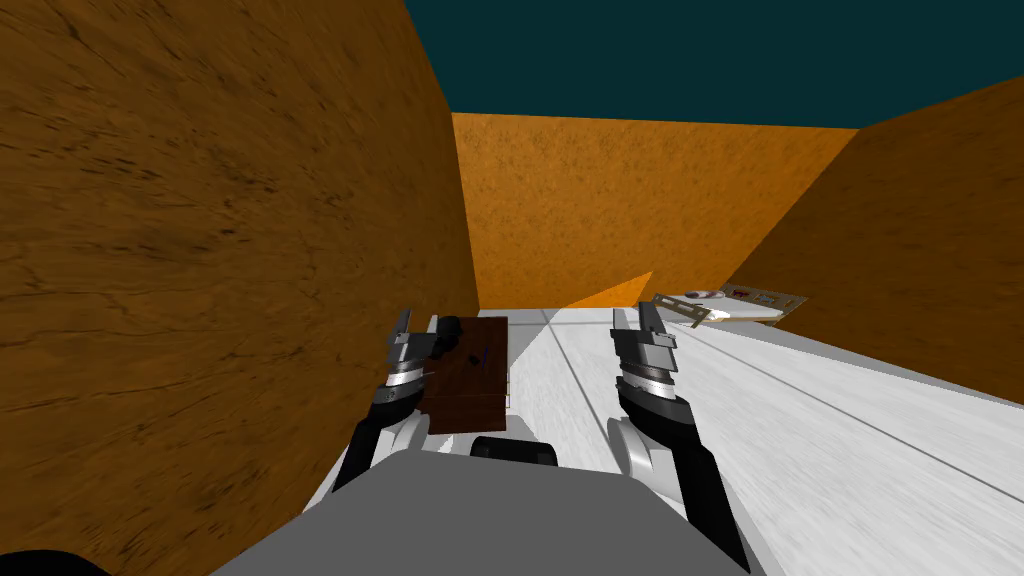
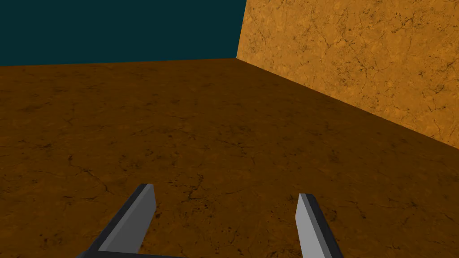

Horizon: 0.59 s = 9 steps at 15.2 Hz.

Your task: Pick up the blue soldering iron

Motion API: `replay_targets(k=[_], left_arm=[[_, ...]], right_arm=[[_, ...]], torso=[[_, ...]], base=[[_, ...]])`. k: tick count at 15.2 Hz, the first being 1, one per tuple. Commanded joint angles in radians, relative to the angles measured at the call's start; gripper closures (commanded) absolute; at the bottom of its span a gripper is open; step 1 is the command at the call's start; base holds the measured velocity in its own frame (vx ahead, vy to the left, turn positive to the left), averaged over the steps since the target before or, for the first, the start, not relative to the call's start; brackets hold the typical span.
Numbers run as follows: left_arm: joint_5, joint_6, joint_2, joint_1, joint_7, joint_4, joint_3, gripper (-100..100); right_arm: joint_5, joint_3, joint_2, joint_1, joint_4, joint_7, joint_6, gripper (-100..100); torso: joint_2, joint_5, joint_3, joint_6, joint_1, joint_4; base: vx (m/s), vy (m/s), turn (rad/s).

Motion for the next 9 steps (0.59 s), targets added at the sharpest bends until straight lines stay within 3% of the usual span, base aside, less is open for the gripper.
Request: replay_targets(k=[1, 3, 5, 8, 9], left_arm=[[0.002, 0.011, 0.03, -0.003, 0.002, 0.012, 0.005, -100], [0.007, 0.037, 0.072, -0.011, 0.008, 0.04, 0.018, -100], [0.015, 0.076, 0.112, -0.022, 0.016, 0.082, 0.037, -100], [0.02, 0.101, 0.13, -0.029, 0.021, 0.108, 0.048, -100], [0.026, 0.128, 0.148, -0.037, 0.027, 0.138, 0.062, -100]], right_arm=[[0.0, 0.0, 0.0, 0.0, 0.0, 0.0, 0.0, 0], [0.0, 0.0, 0.0, 0.0, 0.0, 0.0, 0.0, 0], [0.0, 0.0, 0.0, 0.0, 0.0, 0.0, 0.0, 0], [0.0, 0.0, 0.0, 0.0, 0.0, 0.0, 0.0, 0], [0.0, 0.0, 0.0, 0.0, 0.0, 0.0, 0.0, 0]], torso=[[0.0, 0.0, 0.0, 0.0, 0.0, 0.0], [0.0, -0.001, 0.0, 0.0, -0.003, 0.0], [-0.001, -0.002, -0.001, 0.0, -0.009, 0.0], [-0.002, -0.003, -0.001, 0.0, -0.014, 0.0], [-0.003, -0.003, -0.002, 0.0, -0.013, -0.001]], base=[[0.004, -0.028, 0.003], [0.007, -0.096, 0.022], [0.015, -0.182, 0.034], [0.033, -0.183, 0.033], [0.036, -0.166, 0.025]])
